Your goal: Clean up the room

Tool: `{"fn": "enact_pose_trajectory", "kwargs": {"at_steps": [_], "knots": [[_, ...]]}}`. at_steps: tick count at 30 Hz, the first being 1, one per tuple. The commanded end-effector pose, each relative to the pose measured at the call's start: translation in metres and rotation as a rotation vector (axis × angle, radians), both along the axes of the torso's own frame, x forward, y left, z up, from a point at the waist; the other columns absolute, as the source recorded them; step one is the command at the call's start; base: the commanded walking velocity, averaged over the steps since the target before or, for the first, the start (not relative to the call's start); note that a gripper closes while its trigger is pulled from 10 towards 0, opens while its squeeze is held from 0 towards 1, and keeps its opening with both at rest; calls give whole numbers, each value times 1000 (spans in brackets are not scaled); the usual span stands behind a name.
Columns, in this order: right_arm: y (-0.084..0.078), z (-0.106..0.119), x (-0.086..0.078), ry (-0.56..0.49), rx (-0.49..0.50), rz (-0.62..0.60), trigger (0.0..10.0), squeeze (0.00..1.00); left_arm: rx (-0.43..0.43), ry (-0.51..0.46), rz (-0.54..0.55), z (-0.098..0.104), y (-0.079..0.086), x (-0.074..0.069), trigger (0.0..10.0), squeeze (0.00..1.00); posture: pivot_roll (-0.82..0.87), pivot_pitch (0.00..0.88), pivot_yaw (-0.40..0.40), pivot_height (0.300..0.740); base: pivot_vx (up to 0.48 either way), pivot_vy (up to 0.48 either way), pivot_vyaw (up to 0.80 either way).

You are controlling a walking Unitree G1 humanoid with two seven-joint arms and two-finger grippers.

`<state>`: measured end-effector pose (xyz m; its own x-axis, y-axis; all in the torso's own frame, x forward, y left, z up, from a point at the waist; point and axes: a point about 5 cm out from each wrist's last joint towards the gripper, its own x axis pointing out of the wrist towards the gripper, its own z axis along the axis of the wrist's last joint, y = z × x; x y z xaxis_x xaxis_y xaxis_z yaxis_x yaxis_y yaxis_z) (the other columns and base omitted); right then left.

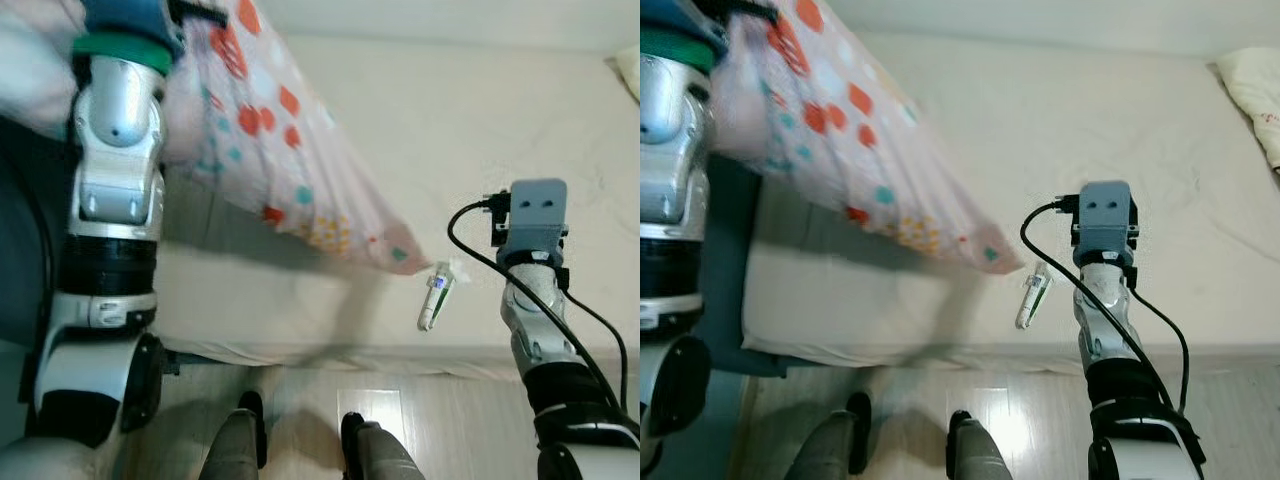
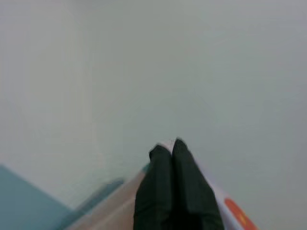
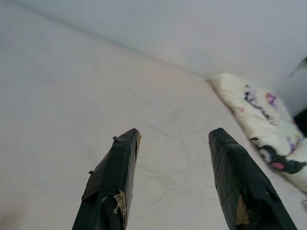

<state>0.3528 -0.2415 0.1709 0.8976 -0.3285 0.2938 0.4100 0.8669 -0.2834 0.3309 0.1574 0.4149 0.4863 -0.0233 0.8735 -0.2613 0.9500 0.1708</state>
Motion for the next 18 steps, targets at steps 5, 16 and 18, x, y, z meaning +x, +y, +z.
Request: {"fn": "enact_pose_trajectory", "kwargs": {"at_steps": [5,16,18], "knots": [[-16,-13,-11,29,15,-49,10000,0,-58,-224,168,52,19,-14,0,0,-5,196,22,740,0,0,0],[11,-47,-20,88,72,25,10000,0,105,-160,274,38,-4,17,0,0,-6,194,31,740,0,0,0],[18,-49,-22,87,77,45,10000,0,178,-25,260,-3,-20,37,0,0,-23,200,35,740,0,0,0]]}}
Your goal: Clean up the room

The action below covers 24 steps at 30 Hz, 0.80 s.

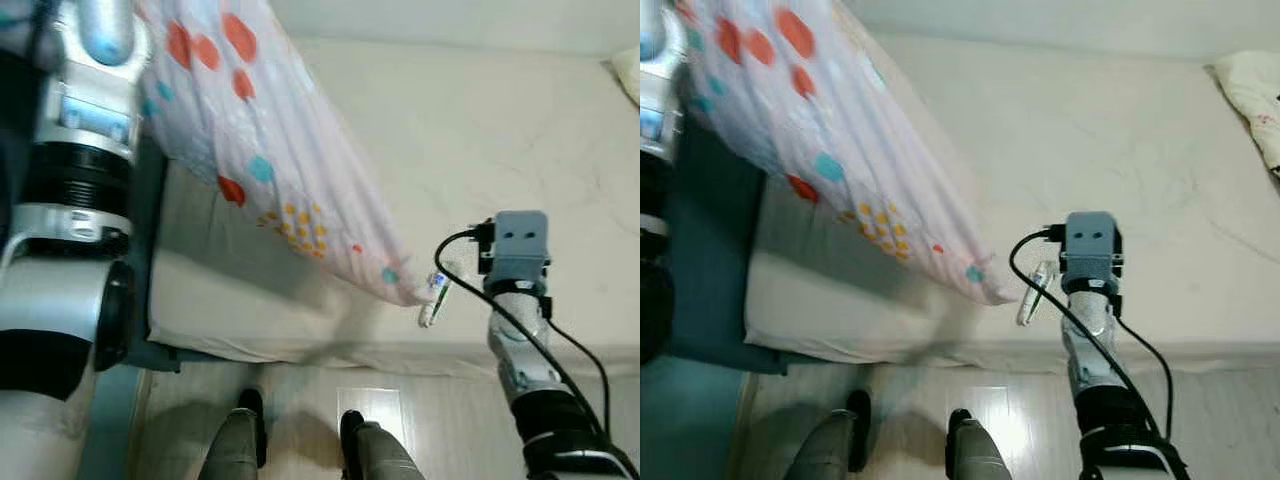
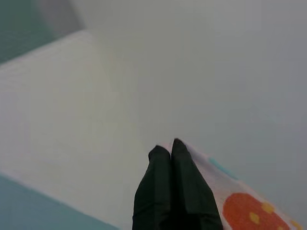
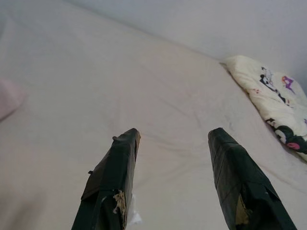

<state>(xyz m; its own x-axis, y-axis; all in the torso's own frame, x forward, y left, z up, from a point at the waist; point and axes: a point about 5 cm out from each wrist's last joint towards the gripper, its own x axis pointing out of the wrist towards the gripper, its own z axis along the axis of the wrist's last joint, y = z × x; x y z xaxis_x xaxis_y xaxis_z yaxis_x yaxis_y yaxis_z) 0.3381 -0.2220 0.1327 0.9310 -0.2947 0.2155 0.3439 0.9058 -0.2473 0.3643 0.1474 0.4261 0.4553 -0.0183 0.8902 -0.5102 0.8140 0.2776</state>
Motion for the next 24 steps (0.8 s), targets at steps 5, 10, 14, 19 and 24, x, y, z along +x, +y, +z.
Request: {"fn": "enact_pose_trajectory", "kwargs": {"at_steps": [5,10,14,19,24], "knots": [[0,-17,-12,37,15,8,10000,0,77,221,36,-76,-12,22,0,0,-24,203,32,740,0,0,0],[0,-19,-14,46,16,16,10000,0,49,391,52,-110,1,30,0,0,-16,202,29,740,0,0,0],[5,-20,-11,49,24,33,10000,0,-48,575,51,-149,11,33,10000,0,-6,194,25,740,0,0,0],[12,-19,-8,47,31,56,10000,0,-201,625,24,-164,18,30,10000,1000,-2,187,24,740,0,0,0],[17,-22,-11,51,35,73,10000,0,-335,581,-142,-157,16,17,10000,1000,0,187,34,740,0,0,0]]}}
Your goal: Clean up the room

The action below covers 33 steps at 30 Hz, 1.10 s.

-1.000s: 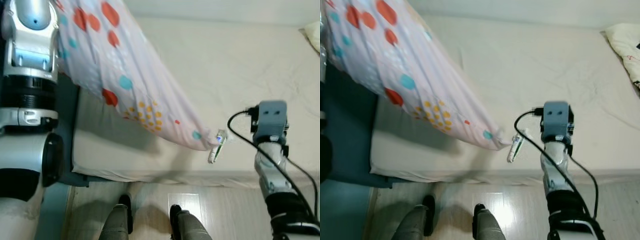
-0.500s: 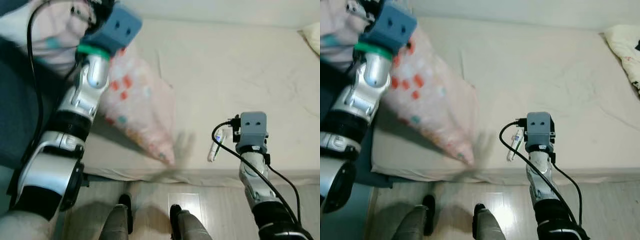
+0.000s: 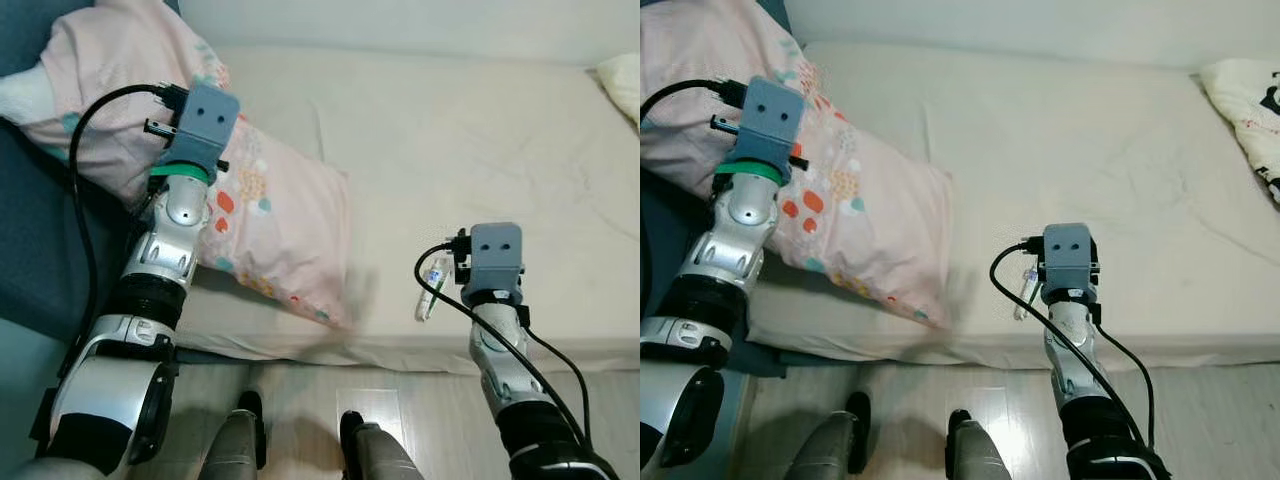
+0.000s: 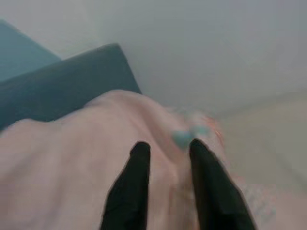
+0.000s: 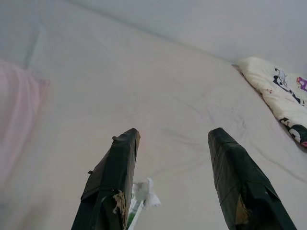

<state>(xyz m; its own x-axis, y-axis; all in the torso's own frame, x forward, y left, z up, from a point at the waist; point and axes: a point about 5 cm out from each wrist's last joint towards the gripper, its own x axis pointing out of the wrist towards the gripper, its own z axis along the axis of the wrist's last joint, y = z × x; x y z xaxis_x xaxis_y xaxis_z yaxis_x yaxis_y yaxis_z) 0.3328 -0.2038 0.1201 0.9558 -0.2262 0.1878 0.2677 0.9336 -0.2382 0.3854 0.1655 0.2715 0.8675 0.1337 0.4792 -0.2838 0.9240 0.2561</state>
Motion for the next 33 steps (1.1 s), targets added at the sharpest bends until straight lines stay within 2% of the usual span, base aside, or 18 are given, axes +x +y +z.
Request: {"fn": "enact_pose_trajectory", "kwargs": {"at_steps": [1,2,5,6,7,8,10,11,12,13,14,16,17,18,22,27,30,33], "knots": [[-1,-9,-5,27,16,-4,10000,0,-65,1,-50,-3,-2,-4,10000,1000,0,187,34,740,0,0,0],[0,-11,-7,29,17,0,10000,0,-157,7,-152,-1,-6,-11,10000,1000,2,190,37,740,0,0,0],[1,-13,-8,33,20,4,10000,0,-247,27,-265,0,-10,-19,10000,1000,7,196,38,740,0,0,0],[3,-16,-10,39,25,8,10000,0,-331,59,-379,0,-15,-29,10000,98,16,201,43,740,0,0,0],[6,-19,-12,46,30,14,10000,0,-405,121,-496,-4,-23,-40,10000,0,19,204,52,740,0,0,0],[9,-22,-14,52,35,21,10000,0,-470,216,-608,-15,-34,-53,10000,0,21,205,57,740,0,0,0],[9,-22,-14,52,35,21,10000,0,-470,216,-608,-15,-34,-53,10000,0,21,205,57,740,0,0,0],[12,-24,-15,56,40,26,10000,0,-498,319,-689,-27,-43,-63,10000,0,21,206,58,740,0,0,0],[16,-25,-15,58,45,32,10000,0,-498,406,-706,-44,-49,-71,10000,0,24,211,65,740,0,0,0],[16,-25,-15,58,45,32,10000,0,-498,406,-706,-44,-49,-71,10000,0,24,211,65,740,0,0,0],[19,-27,-16,62,50,38,10000,0,-478,462,-666,-63,-52,-73,10000,0,27,215,68,740,0,0,0],[19,-27,-16,62,50,38,10000,0,-478,462,-666,-63,-52,-73,10000,0,27,215,68,740,0,0,0],[25,-29,-16,69,61,52,10000,0,-385,535,-531,-96,-55,-64,10000,0,18,214,69,740,0,0,0],[27,-29,-17,70,64,58,10000,0,-364,563,-464,-109,-54,-59,10000,0,15,213,66,740,0,0,0],[31,-30,-17,71,69,71,10000,0,-310,612,-275,-136,-48,-50,10000,0,9,215,64,740,0,0,0],[34,-27,-17,56,76,97,10000,0,-255,597,-260,-141,-46,-49,10000,0,3,213,65,740,0,0,0],[41,-23,-18,30,109,154,10000,0,-174,506,-370,-123,-49,-54,10000,0,0,212,64,740,0,0,0],[52,-20,-18,13,208,226,10000,0,-156,478,-427,-113,-50,-54,10000,0,7,212,61,740,0,0,0]]}}
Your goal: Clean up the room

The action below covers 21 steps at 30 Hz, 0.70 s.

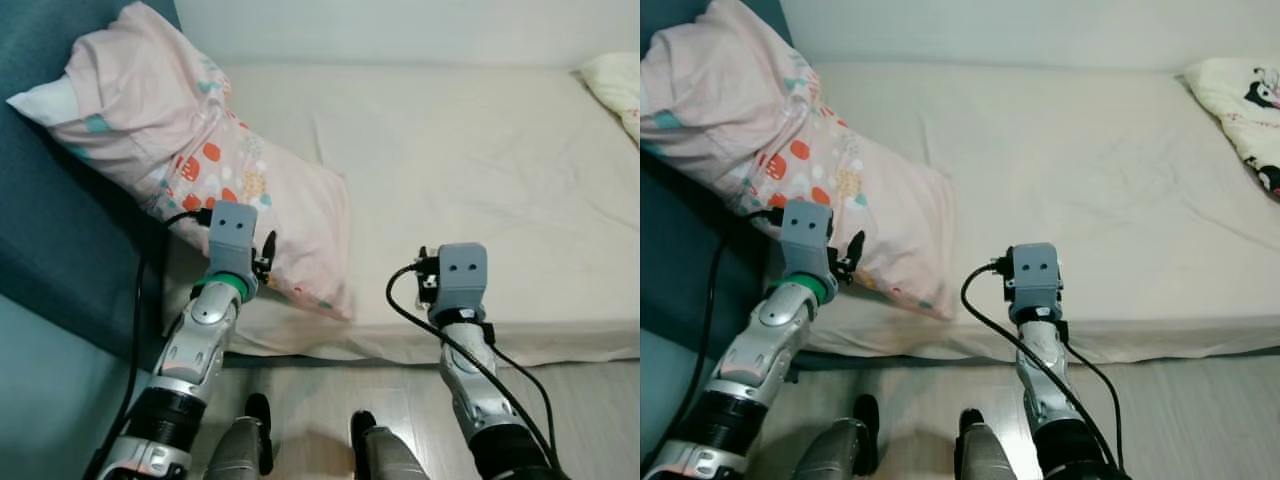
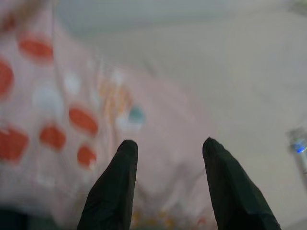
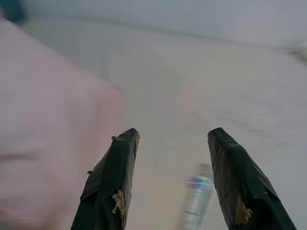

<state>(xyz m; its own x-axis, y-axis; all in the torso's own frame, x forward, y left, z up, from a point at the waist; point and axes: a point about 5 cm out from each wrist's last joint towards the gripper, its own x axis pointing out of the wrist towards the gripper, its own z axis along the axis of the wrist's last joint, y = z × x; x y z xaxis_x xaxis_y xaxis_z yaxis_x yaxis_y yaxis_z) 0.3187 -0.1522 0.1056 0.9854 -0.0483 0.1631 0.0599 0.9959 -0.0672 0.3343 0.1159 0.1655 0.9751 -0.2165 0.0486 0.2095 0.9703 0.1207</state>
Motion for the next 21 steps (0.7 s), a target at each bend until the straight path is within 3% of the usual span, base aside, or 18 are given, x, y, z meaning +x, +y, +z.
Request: {"fn": "enact_pose_trajectory", "kwargs": {"at_steps": [1,3,5,10,12,21], "knots": [[3,-4,-4,13,70,32,10000,0,16,-3,-31,-5,-1,-2,10000,0,14,210,58,740,0,0,0],[11,-2,-3,10,150,72,10000,0,21,-37,-46,-1,-3,0,10000,0,17,208,58,740,0,0,0],[13,-2,-3,8,170,82,10000,0,21,-47,-47,0,-3,1,10000,0,17,208,58,740,0,0,0],[29,0,-4,12,124,179,10000,0,49,-70,-36,0,-5,3,10000,0,15,207,52,740,0,0,704],[30,2,-6,-2,143,188,10000,0,53,-71,-38,0,-6,3,10000,0,15,207,52,740,0,0,781],[26,4,-6,-6,211,213,10000,0,48,-86,-48,1,-8,4,10000,0,10,203,50,740,0,0,0]]}}
